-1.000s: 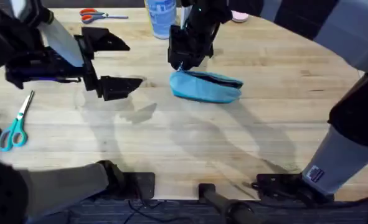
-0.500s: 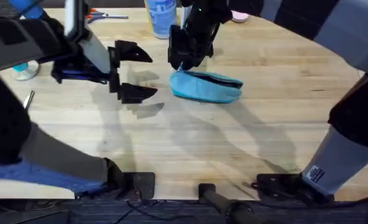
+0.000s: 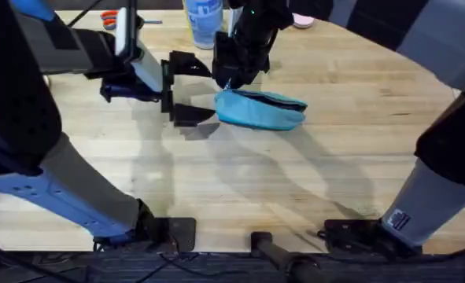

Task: Unzip the bag, pick up the pens from the table one at a time and place them inside, then zip the bag closed.

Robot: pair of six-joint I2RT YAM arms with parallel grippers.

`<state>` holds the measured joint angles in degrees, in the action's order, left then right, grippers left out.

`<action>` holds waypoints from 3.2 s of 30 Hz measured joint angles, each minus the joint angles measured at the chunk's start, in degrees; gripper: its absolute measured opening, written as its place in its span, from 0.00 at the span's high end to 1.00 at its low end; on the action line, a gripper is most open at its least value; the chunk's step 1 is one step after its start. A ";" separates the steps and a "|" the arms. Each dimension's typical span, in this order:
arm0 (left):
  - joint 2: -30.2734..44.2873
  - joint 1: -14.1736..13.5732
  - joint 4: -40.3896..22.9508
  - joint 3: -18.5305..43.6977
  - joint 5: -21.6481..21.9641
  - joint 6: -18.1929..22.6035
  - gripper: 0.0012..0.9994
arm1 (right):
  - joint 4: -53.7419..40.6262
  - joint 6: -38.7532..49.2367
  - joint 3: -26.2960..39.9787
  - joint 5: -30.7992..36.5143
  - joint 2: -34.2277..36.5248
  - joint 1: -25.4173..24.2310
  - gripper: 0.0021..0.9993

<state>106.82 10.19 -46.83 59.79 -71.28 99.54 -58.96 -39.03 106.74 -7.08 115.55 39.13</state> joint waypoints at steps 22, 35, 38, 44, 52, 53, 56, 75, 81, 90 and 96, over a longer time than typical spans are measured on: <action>0.42 -7.60 9.55 0.00 -0.49 -16.06 0.35 | 0.10 -0.01 0.00 0.00 0.01 0.00 0.97; 0.43 -7.99 8.92 0.00 -0.53 -17.28 0.95 | 0.61 -0.01 0.00 0.27 0.00 -0.39 0.97; 0.43 -8.01 8.92 0.00 -0.53 -17.28 0.95 | 0.61 -0.01 0.00 0.36 0.00 -0.42 0.97; 0.43 -8.01 8.92 0.00 -0.53 -17.28 0.95 | 0.61 -0.01 0.00 0.41 0.00 -0.42 0.97; 0.42 -8.01 8.92 0.00 -0.53 -17.28 0.95 | 0.33 1.19 0.00 0.29 0.00 -0.68 0.97; 0.43 -8.04 8.92 0.00 -0.55 -17.28 0.95 | 0.17 1.34 0.00 0.18 0.00 -0.79 0.97; 0.43 -8.13 8.92 0.00 -0.64 -17.28 0.95 | -0.59 1.54 0.00 -0.32 0.00 -1.31 0.97; 0.44 -9.19 8.66 0.00 -1.17 -17.28 0.96 | -4.44 7.19 0.02 -4.27 0.00 -4.27 0.97; 0.44 -9.26 8.71 0.00 -1.83 -17.30 0.96 | -5.47 7.79 0.02 -5.33 -0.63 -5.68 0.97; 0.45 -9.81 8.73 0.00 -4.25 -17.72 0.96 | -7.38 9.86 0.02 -6.76 -2.05 -7.58 0.97; 0.45 -9.96 8.71 0.00 -4.58 -17.93 0.96 | -9.11 10.82 0.02 -8.02 -2.34 -9.11 0.97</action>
<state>107.26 0.23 -38.12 59.79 -75.85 81.61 -68.07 -28.21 106.76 -15.10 113.21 30.03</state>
